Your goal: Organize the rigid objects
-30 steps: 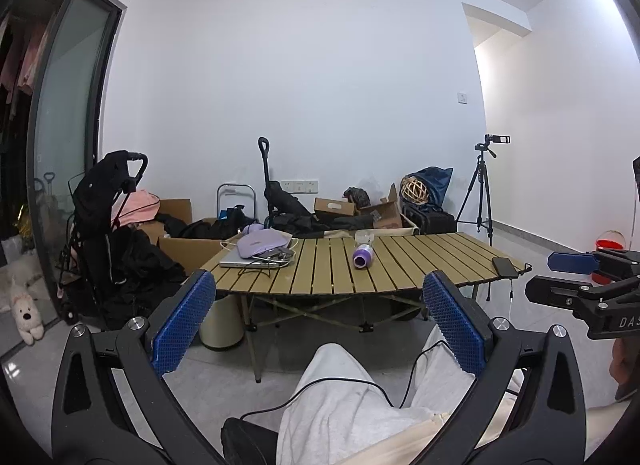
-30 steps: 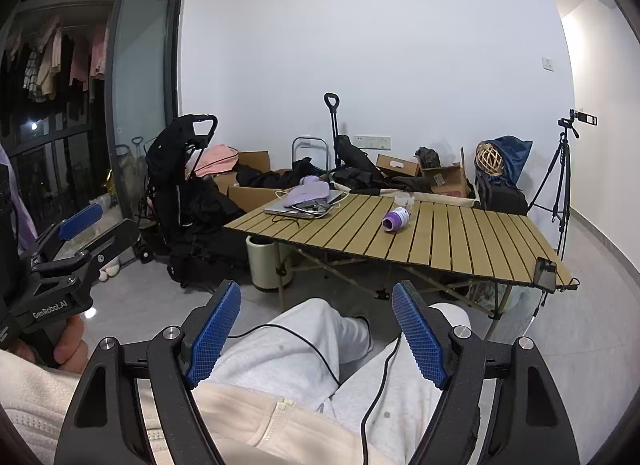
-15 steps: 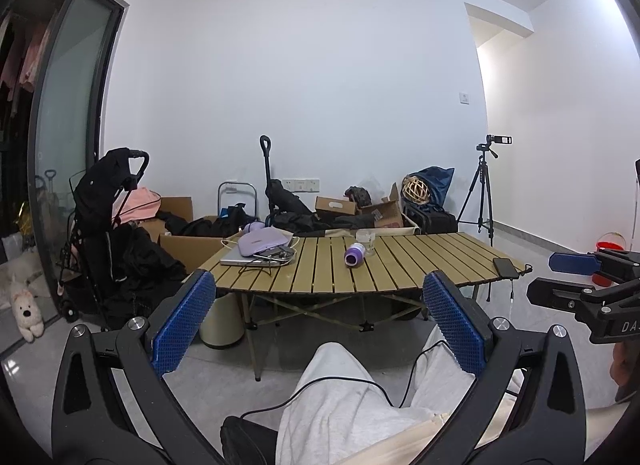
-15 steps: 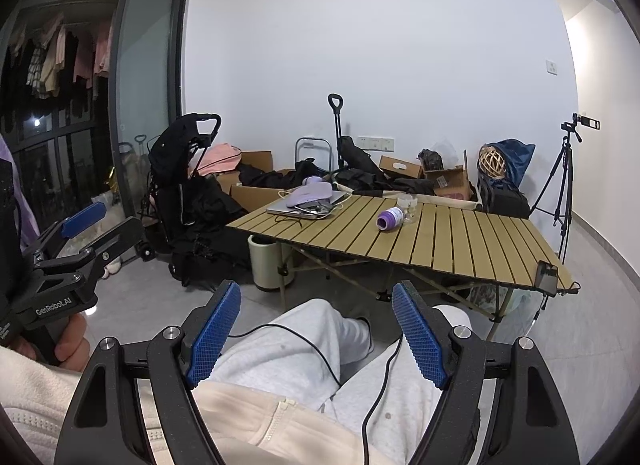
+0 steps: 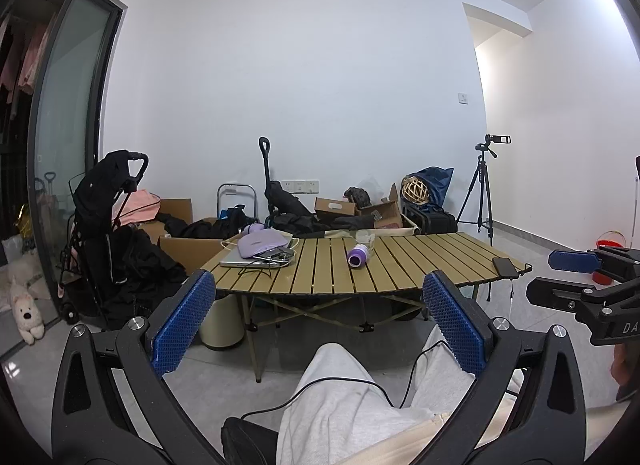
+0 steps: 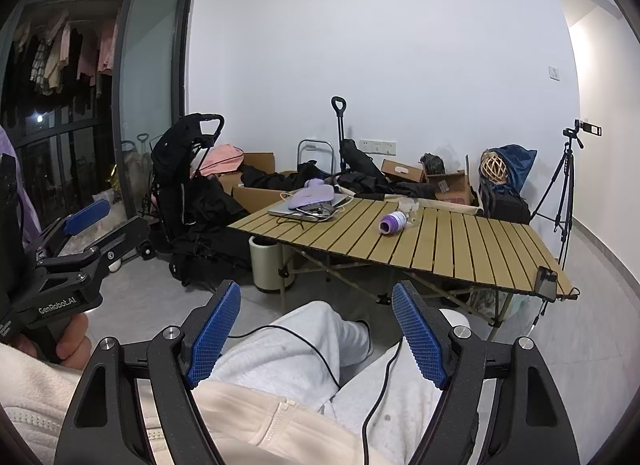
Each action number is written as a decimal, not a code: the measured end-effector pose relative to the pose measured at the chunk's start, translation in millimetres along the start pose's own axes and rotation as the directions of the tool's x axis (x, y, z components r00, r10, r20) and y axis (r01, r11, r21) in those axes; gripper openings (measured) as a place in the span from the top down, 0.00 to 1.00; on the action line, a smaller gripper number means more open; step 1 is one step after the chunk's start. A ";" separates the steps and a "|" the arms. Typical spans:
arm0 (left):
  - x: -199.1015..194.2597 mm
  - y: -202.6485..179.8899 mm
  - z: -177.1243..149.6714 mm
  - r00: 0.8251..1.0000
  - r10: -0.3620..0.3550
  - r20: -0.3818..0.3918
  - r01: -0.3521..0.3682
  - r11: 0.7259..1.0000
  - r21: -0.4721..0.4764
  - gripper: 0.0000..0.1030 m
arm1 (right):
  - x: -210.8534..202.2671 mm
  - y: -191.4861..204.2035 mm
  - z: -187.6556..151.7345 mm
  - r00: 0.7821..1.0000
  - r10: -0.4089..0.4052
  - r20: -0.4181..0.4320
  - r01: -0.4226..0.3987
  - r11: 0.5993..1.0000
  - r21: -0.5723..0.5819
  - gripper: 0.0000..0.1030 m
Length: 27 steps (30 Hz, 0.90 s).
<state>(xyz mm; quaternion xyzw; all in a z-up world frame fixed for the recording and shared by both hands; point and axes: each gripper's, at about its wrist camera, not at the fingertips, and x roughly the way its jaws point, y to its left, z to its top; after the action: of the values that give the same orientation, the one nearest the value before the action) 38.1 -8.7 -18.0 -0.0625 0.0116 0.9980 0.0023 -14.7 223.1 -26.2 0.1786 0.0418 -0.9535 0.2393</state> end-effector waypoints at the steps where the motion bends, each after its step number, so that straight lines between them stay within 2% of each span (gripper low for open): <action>1: 0.1 -0.2 0.0 1.000 0.000 0.000 0.000 1.000 0.000 0.00 | 0.2 -0.3 0.1 1.000 0.001 0.000 -0.001 1.000 0.001 0.19; 27: 1.8 0.7 0.1 1.000 -0.006 -0.005 0.006 1.000 0.001 0.00 | 1.2 1.7 -1.1 1.000 0.007 -0.009 -0.007 1.000 -0.002 0.19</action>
<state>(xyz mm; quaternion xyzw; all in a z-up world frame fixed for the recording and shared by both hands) 36.3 -9.5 -18.1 -0.0653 0.0121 0.9978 0.0055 -14.5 221.2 -27.7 0.1828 0.0433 -0.9518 0.2424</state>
